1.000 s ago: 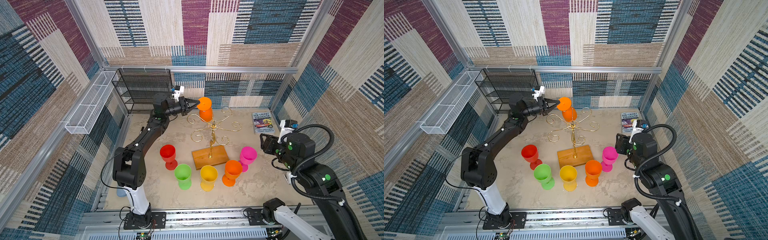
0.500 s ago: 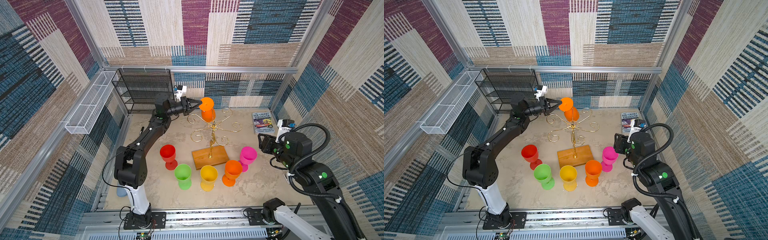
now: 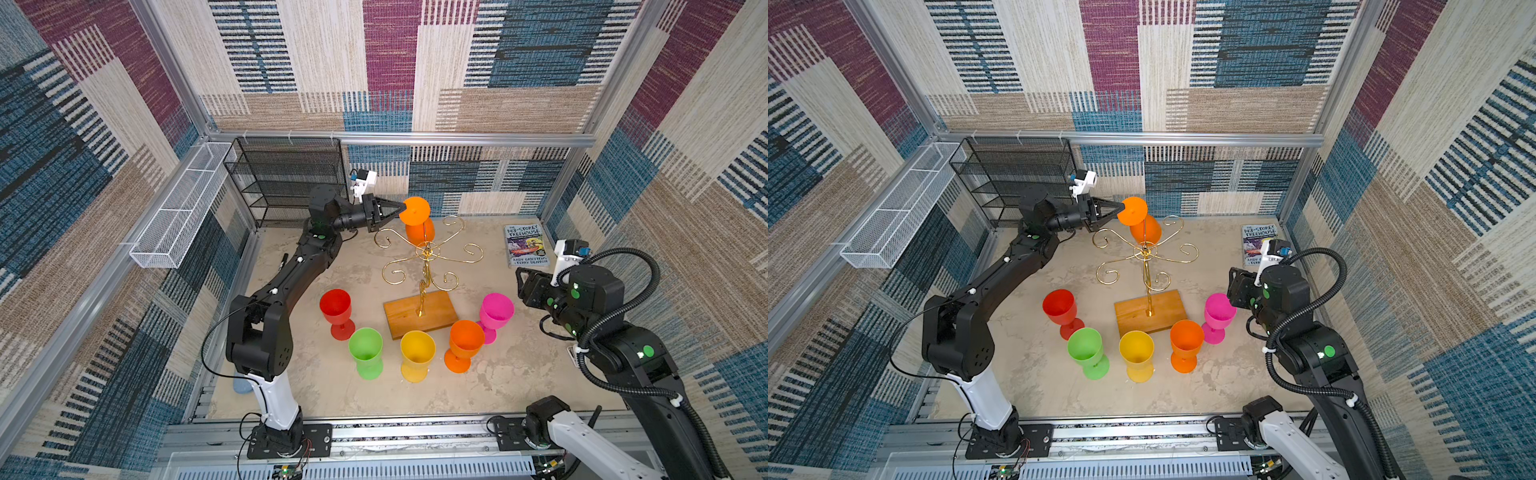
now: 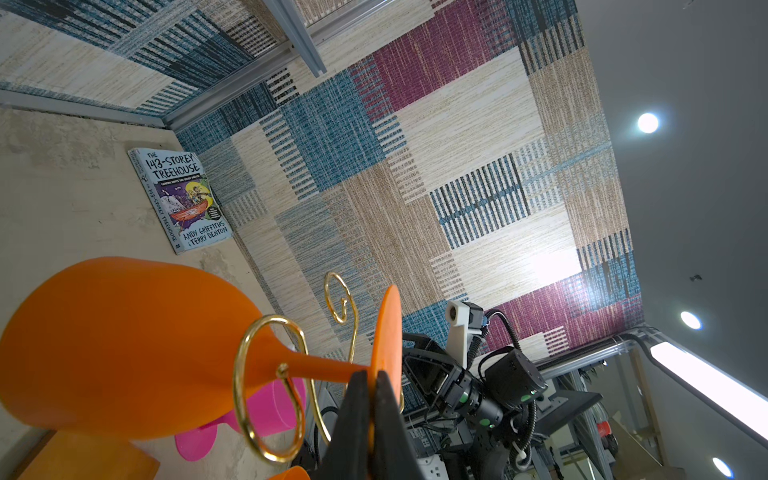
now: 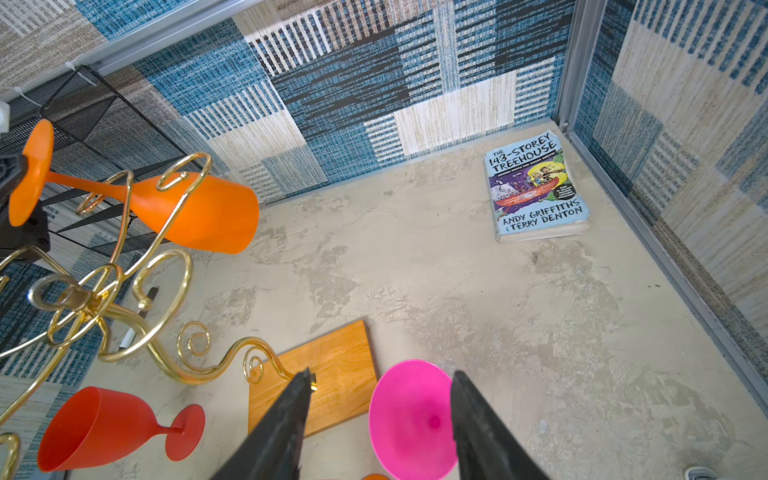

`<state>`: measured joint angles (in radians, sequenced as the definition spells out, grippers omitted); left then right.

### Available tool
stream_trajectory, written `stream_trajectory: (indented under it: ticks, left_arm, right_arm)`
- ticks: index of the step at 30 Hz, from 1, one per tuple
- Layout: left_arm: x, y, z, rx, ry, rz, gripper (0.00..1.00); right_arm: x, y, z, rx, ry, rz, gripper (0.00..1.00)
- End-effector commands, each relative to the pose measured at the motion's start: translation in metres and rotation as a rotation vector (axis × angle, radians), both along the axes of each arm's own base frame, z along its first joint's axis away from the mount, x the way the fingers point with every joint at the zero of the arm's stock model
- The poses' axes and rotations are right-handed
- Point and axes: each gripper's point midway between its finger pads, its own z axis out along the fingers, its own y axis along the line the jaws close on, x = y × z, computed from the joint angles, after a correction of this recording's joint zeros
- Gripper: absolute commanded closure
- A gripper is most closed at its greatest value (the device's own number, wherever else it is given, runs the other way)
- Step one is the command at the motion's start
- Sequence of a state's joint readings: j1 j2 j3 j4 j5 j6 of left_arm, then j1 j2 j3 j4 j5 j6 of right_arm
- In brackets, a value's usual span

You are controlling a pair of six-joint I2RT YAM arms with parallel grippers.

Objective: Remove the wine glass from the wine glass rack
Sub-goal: 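Slide the orange glass off its rack arm with the left gripper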

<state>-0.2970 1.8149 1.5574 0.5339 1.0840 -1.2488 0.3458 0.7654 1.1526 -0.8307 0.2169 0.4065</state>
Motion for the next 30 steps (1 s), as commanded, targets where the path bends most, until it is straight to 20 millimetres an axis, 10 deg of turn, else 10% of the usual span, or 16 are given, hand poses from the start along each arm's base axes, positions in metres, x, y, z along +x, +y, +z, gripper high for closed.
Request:
stream_trajectory:
  ticks: [1,30]
  left_arm:
    - [-0.012,0.0,0.005,0.013,-0.055,-0.042,1.0]
    - [-0.021,0.027,-0.005,0.188,-0.105,-0.037,1.0]
  right_arm:
    - [0.002,0.001,0.007,0.013,-0.032,0.002,0.44]
    - [-0.003,-0.002,0.002,-0.003,-0.03,0.0,0.45]
